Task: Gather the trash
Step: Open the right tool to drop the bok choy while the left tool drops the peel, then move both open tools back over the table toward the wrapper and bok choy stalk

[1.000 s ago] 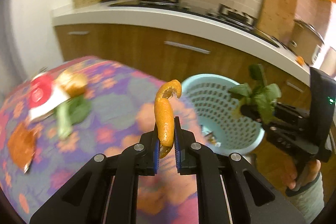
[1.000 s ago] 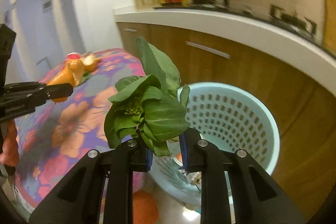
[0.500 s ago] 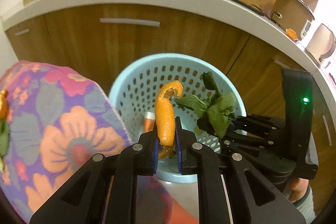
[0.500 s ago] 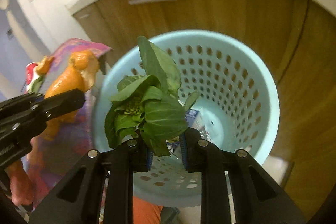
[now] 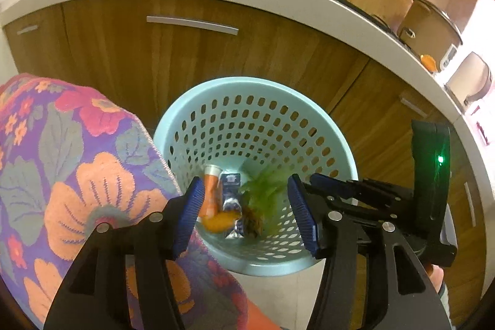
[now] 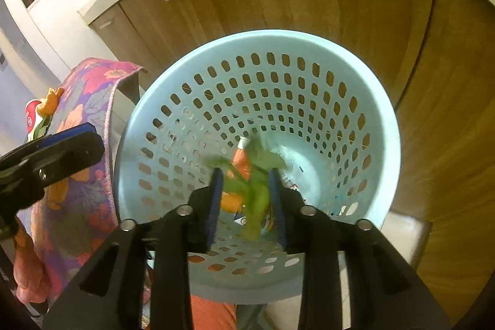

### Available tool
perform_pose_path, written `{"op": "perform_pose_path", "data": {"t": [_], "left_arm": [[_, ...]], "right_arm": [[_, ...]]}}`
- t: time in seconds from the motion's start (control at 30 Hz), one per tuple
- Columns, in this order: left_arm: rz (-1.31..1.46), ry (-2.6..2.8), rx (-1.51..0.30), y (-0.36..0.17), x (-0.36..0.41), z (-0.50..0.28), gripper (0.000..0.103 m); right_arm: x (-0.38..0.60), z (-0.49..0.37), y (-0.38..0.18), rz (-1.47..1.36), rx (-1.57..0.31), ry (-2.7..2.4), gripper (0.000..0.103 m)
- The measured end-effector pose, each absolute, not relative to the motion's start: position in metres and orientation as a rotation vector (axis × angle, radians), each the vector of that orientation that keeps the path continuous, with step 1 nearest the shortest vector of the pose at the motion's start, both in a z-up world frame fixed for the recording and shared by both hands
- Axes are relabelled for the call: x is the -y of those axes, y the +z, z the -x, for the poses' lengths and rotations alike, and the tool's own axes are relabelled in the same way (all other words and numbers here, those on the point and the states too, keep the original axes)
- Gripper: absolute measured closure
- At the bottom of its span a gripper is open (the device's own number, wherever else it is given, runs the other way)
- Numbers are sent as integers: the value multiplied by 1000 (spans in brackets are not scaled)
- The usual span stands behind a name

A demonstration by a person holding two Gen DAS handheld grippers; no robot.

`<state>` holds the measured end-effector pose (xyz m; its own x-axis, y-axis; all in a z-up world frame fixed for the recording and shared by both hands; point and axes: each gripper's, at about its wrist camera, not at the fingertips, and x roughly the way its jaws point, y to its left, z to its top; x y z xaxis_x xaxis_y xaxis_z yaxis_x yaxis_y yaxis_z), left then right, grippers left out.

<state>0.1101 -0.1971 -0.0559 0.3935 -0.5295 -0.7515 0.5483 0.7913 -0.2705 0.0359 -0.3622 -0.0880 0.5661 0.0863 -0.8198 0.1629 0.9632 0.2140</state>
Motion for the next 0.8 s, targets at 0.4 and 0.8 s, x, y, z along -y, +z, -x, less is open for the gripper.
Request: {"op": "perform_pose_path", "data": {"t": [0.4,0.8], "left_arm": [[20,-674,-908,-48,177,-96,49],[18,-614,-808,-19,109,-62,41]], "right_arm": [[351,-22,-57,-258,-904,-30,59],[291,-25,-21,-183,-839,85,52]]}}
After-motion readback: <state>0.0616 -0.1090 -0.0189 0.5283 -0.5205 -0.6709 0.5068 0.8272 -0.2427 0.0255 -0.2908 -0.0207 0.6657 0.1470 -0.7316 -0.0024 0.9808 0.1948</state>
